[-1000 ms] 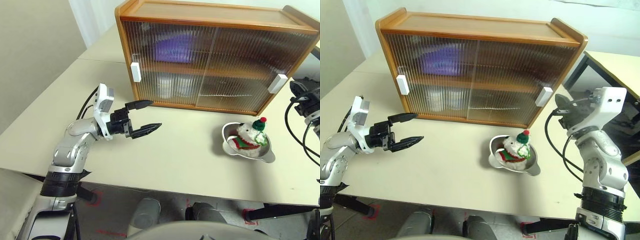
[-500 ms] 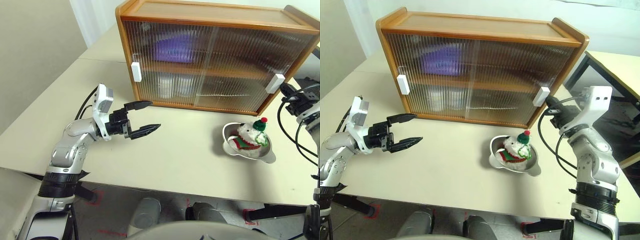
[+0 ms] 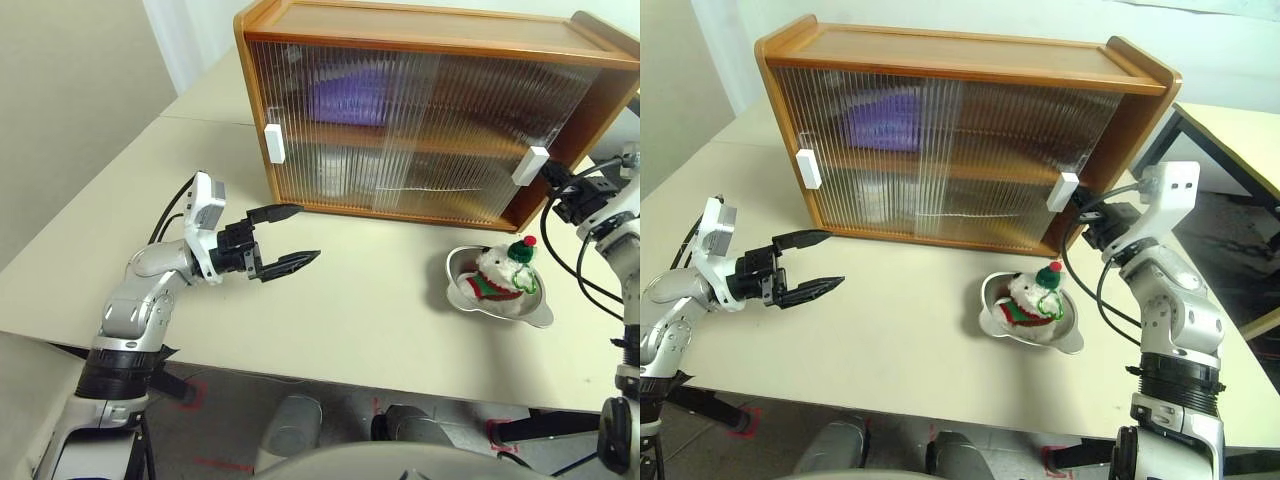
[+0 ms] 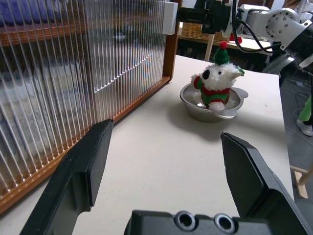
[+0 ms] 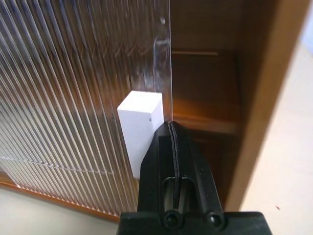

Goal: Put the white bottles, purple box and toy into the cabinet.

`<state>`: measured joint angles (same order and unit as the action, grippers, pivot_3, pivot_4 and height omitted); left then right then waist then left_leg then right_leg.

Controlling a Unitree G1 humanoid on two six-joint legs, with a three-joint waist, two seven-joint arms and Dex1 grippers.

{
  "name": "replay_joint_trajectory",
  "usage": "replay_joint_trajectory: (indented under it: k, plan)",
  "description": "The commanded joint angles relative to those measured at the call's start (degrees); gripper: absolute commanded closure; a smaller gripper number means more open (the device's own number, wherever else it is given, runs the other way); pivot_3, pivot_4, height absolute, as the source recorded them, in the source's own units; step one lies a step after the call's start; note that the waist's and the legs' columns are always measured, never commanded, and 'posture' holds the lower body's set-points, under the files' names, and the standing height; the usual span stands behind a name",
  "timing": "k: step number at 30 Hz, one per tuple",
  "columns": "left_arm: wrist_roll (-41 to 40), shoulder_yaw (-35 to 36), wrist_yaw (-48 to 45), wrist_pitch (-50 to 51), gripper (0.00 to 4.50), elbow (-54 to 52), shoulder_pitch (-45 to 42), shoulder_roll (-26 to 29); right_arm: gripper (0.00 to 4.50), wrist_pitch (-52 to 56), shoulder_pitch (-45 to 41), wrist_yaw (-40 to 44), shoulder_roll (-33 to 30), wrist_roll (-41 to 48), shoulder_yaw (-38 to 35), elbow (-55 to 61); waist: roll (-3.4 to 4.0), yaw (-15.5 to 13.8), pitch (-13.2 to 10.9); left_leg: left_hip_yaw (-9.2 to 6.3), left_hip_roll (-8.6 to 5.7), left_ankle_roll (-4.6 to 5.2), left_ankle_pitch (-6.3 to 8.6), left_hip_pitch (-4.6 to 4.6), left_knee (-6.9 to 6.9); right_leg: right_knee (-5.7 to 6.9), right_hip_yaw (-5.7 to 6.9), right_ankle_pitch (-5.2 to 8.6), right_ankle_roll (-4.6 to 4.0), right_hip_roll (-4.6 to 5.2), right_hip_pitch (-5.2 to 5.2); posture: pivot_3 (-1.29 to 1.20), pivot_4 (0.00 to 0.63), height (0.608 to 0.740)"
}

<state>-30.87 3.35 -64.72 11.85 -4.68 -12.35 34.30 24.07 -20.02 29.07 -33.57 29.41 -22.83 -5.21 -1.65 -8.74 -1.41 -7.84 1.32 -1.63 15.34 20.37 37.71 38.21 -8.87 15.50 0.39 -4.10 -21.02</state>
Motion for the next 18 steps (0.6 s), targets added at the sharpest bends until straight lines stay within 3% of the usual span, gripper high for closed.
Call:
replay_joint_trajectory:
  k: [1, 18]
  plan:
    - [0.4, -0.2, 0.7, 0.8, 0.0, -1.8, 0.3, 0.3, 4.48, 2.5, -1.1, 0.4, 0.4, 0.8, 1.7, 1.8, 0.0, -0.2, 0.0, 0.0, 0.0, 0.0, 0.0, 0.0, 0.0, 0.0, 0.01, 0.0, -0.02, 0.0, 0.0, 0.25, 0.022, 0.74]
    - [0.5, -1.2, 1.5, 2.7, 0.0, -3.9, -0.3, 0.8, 4.48, 11.2, -4.0, -0.8, 0.4, 0.6, 3.2, 4.8, 0.01, -0.7, 0.0, 0.1, 0.04, -0.03, -0.02, 0.02, -0.02, 0.03, 0.0, -0.04, -0.15, -0.01, -0.1, 0.26, 0.028, 0.74]
